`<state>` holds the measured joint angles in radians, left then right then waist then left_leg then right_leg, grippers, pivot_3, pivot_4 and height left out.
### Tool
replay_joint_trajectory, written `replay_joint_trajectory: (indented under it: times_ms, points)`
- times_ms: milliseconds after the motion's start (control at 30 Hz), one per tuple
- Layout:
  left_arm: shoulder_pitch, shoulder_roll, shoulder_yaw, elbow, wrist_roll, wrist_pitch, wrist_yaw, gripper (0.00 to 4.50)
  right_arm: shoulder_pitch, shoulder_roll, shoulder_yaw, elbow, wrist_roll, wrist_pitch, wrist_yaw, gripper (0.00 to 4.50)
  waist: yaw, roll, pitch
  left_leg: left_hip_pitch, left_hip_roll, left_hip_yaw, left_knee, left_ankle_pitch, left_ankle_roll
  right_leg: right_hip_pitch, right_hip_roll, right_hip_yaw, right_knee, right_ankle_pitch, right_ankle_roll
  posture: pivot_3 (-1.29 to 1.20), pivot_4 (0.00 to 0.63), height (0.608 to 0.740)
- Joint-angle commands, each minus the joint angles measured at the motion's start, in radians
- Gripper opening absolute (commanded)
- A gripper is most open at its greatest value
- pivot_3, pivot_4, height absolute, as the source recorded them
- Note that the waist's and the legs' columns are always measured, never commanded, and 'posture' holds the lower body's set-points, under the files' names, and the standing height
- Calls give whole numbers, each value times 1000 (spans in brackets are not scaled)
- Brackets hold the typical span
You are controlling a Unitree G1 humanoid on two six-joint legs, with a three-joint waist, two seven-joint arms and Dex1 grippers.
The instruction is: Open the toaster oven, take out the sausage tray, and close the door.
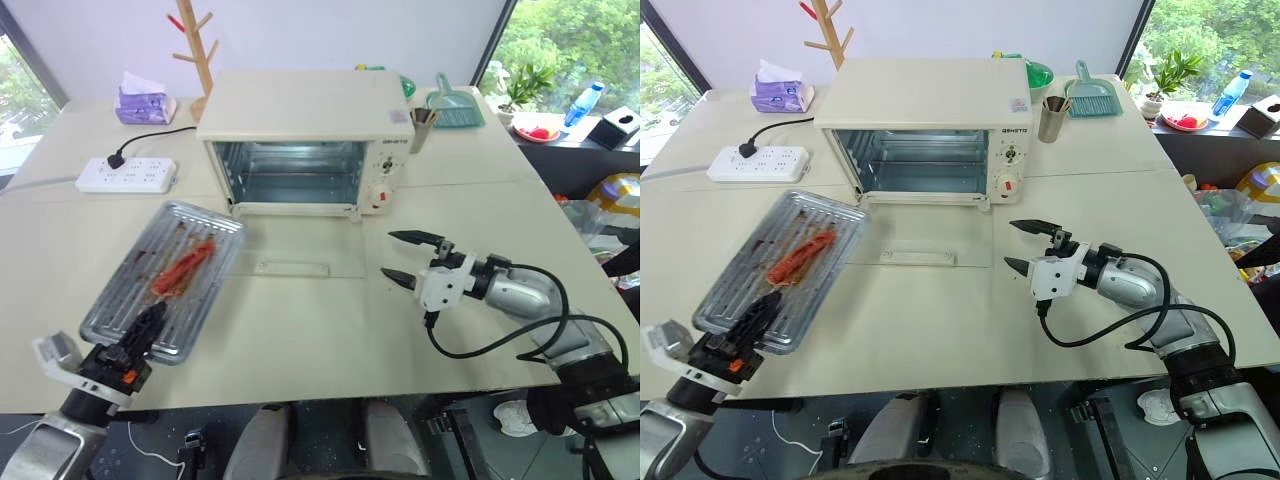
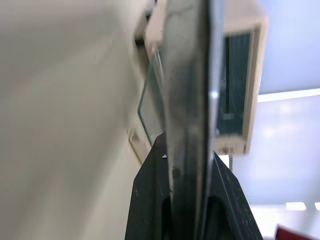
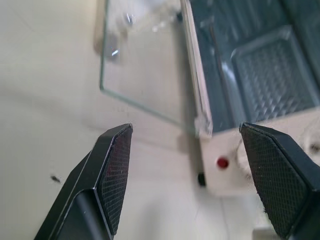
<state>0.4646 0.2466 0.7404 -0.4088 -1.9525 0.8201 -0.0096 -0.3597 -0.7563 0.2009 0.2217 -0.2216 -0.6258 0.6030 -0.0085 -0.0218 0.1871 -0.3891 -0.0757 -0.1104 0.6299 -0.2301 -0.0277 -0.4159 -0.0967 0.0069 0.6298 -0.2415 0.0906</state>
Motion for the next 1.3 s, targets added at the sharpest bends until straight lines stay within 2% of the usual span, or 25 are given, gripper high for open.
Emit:
replay_joint_trajectory:
  times_ms: [33, 133, 433, 700, 967, 1167, 1267, 1300]
  points:
    - [-9, -42, 68, -34, -20, -86, 11, 0, -44, 27, 17, 71, 1, -15, 21, 2203, 0, 0, 0, 0, 0, 0, 0, 0, 0, 0, 0, 0, 0, 0, 0, 0, 150, 740]
    - [-25, -66, 67, -52, -20, -142, 39, 0, -62, 43, 39, 115, -19, -25, 31, 626, 3, 0, 0, 0, 0, 0, 0, 0, 1, 1, 0, -1, -1, 0, 0, 0, 150, 740]
    - [-12, -110, 73, -72, -20, -247, 62, 0, -101, 96, 85, 192, -70, -64, 16, 626, 0, -1, 0, 0, 0, 0, 0, -1, 1, 2, 0, -1, -1, 0, 0, 0, 150, 740]
    - [-12, -79, 54, -54, -20, -260, 70, 0, -132, 165, 90, 117, -53, -20, 30, 626, 0, -1, 0, 0, 0, 0, 0, -1, 1, 2, 2, -1, -1, 0, 0, 0, 150, 740]
    - [-24, -26, 53, -4, -20, -237, 64, 0, -225, 176, -4, 40, 59, 114, 37, 626, -1, -1, 1, 0, 0, -1, 0, -1, 1, 1, 2, -1, -1, 0, 0, 0, 150, 740]
    - [-15, 2, 6, 10, -20, -166, 62, 0, -167, 161, -43, -88, 191, 248, 132, 626, 5, -2, 0, 0, 0, -3, -1, -1, 2, 2, 1, -2, -3, 0, 0, 0, 150, 740]
    - [25, 29, -34, -7, -20, -100, 43, 0, -108, 149, -39, -157, 250, 316, 195, 1418, 4, -2, 0, -1, 0, -3, -1, -2, 2, 1, 1, -3, -3, 0, 0, 0, 150, 740]
    - [38, 37, -45, -10, -20, -84, 36, 0, -85, 145, -37, -188, 289, 361, 228, 1873, 2, -2, 0, -1, 0, -3, -1, -2, 2, 1, 1, -3, -4, 0, 0, 0, 150, 740]
